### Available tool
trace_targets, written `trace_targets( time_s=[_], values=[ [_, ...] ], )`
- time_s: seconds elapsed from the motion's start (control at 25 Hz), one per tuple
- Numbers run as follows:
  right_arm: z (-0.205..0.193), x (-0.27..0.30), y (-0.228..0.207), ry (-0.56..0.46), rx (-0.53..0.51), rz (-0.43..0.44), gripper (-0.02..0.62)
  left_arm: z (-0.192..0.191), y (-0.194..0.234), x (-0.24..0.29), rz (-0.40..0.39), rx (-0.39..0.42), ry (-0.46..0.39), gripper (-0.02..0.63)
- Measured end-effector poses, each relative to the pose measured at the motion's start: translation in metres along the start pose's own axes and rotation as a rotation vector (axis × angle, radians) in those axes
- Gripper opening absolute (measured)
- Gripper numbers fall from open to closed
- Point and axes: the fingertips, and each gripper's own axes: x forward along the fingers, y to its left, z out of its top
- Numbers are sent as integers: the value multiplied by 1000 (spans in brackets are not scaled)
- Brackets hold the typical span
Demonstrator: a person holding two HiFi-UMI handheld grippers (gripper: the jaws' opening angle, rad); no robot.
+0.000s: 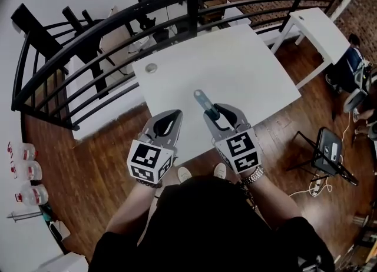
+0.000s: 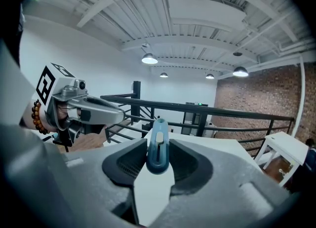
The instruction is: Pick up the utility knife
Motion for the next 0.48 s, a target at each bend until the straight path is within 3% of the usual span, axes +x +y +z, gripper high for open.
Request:
trace_targets(
  time_s=[0.48],
  values=[
    [-2,-30,-34,-38,-8,27,129,16,-38,36,3,21,4,17]
  ],
)
